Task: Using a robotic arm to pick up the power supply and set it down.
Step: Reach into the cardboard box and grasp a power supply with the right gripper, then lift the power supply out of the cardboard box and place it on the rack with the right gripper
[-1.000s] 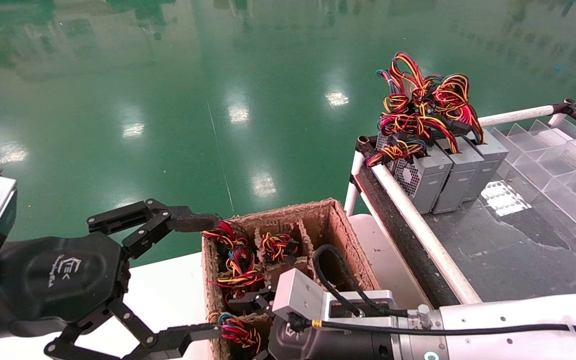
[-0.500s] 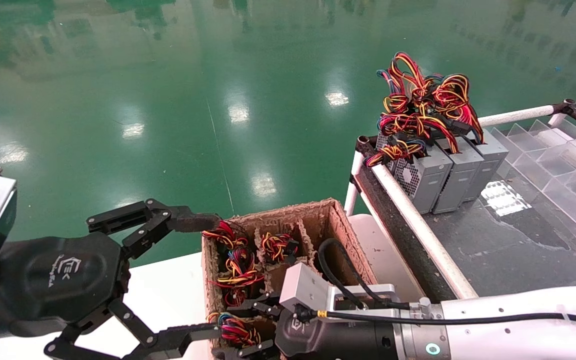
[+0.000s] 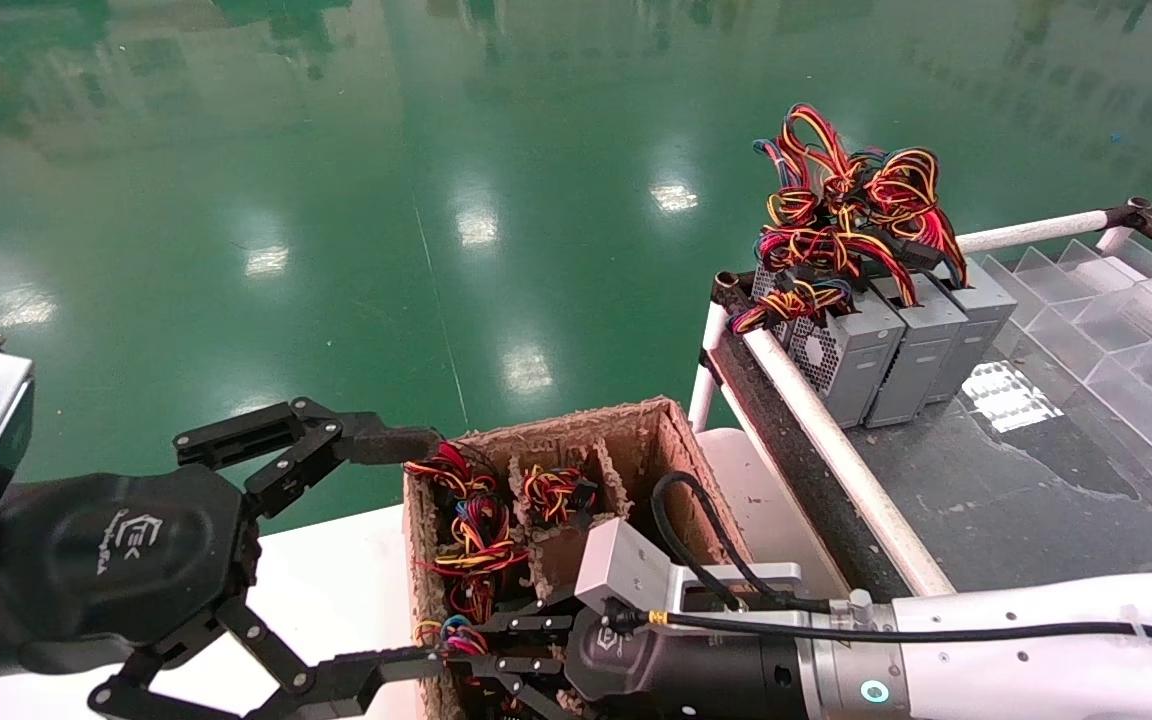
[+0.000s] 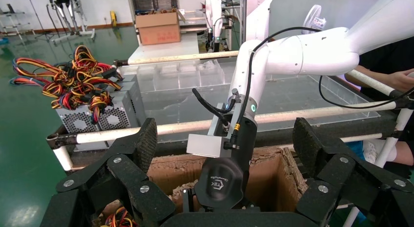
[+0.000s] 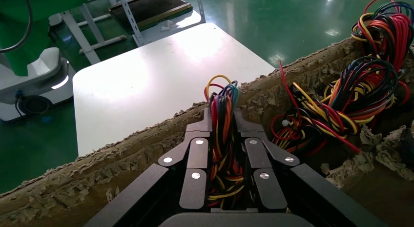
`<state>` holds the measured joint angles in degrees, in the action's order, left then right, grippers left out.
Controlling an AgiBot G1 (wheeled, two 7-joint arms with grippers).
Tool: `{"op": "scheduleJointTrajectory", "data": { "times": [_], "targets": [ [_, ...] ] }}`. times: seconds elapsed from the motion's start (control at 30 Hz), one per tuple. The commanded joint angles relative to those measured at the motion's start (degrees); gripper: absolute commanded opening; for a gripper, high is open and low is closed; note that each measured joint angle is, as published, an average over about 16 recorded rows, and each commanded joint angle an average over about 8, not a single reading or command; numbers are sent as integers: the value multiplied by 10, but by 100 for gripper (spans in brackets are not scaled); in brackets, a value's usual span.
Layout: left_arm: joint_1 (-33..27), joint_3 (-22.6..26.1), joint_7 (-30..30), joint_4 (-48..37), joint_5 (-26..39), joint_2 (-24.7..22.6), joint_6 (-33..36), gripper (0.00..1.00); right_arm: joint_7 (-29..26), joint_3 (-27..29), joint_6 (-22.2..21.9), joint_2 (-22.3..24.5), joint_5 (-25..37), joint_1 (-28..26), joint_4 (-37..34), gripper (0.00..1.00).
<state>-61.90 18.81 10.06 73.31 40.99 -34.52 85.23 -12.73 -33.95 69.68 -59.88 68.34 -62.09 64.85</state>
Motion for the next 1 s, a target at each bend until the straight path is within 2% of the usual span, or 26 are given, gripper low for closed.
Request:
{"op": "scheduleJointTrajectory", "data": {
  "times": [0.03, 0.47, 1.0],
  "targets": [
    [0, 0, 0, 0, 0, 0, 0, 100, 1, 0, -1, -1, 0, 0, 0, 0],
    [0, 0, 0, 0, 0, 0, 0, 100, 8, 31, 11, 28, -48, 10, 19, 0],
    [0, 1, 0, 0, -1, 0, 0, 100, -21, 105, 53, 80, -169, -21, 4, 0]
  ]
}}
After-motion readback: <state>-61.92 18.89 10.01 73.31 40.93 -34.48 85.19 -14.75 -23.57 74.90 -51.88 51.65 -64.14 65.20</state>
